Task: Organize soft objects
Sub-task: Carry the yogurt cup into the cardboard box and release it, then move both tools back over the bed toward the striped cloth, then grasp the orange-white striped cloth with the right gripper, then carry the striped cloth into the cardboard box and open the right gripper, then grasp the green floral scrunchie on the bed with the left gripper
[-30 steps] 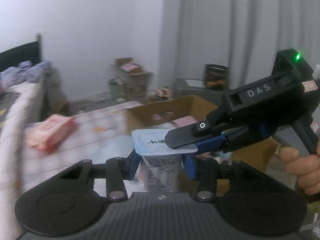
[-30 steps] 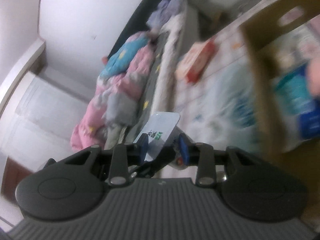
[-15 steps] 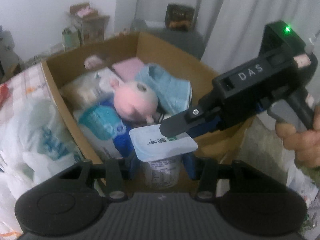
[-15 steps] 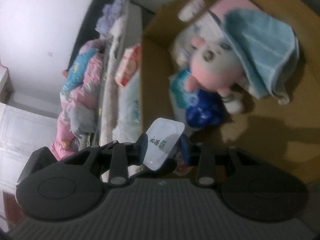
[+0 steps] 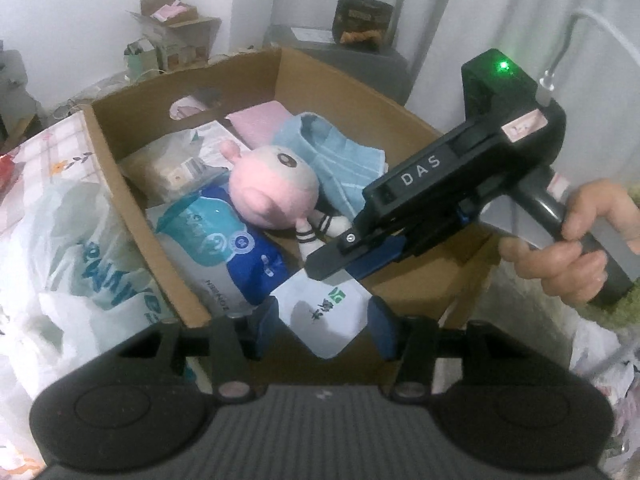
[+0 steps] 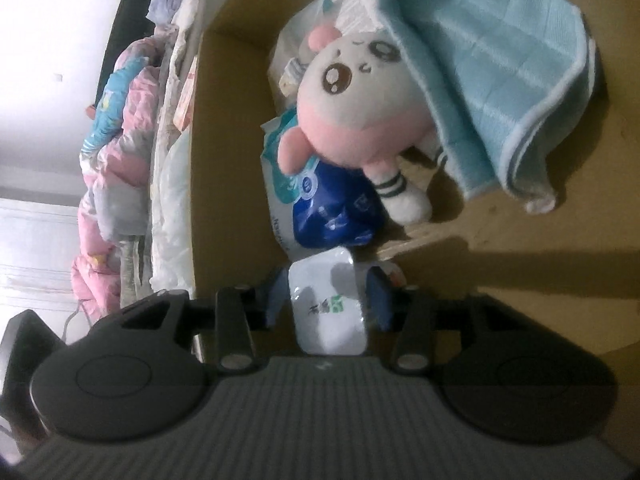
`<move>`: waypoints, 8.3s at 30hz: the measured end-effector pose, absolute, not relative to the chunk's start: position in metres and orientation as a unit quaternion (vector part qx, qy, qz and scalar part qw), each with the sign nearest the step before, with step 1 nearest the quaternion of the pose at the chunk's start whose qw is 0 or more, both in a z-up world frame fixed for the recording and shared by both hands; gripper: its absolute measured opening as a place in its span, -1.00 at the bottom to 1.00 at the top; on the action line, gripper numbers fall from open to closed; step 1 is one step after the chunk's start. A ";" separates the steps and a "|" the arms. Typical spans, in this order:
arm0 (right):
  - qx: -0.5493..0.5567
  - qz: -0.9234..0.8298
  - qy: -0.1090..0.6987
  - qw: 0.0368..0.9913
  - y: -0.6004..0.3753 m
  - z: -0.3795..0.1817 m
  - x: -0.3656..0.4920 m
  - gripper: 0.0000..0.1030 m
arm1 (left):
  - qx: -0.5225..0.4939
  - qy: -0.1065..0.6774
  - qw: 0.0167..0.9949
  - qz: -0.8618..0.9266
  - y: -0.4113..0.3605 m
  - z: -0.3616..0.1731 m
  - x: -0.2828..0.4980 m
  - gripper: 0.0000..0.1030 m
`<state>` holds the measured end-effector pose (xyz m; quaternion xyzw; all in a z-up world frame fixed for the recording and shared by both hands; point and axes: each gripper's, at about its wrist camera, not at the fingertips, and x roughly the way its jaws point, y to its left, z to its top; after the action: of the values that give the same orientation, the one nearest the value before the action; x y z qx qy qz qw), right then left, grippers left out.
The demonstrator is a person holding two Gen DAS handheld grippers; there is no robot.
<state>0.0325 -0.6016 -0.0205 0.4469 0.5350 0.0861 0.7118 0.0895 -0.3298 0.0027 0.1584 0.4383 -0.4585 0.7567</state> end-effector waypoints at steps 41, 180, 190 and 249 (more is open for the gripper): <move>0.296 0.118 0.470 0.823 -0.500 0.095 0.048 -0.11 | 0.004 0.419 0.872 -0.253 -0.082 -0.006 0.099 0.24; 0.277 0.066 0.533 0.797 -0.584 0.018 0.018 -0.24 | 0.090 0.413 0.805 -0.416 -0.296 0.027 0.087 0.41; 0.281 0.052 0.511 0.811 -0.582 0.040 0.006 -0.09 | 0.070 0.399 0.824 -0.396 -0.245 0.045 0.081 0.44; 0.201 0.197 0.598 0.751 -0.305 -0.024 0.067 -0.55 | 0.060 0.459 0.849 -0.253 -0.077 -0.064 0.065 -0.53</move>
<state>0.0673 -0.3051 -0.0240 0.2013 0.5975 0.1972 0.7507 0.0653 -0.0767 -0.0639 0.0596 0.4595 -0.2526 0.8494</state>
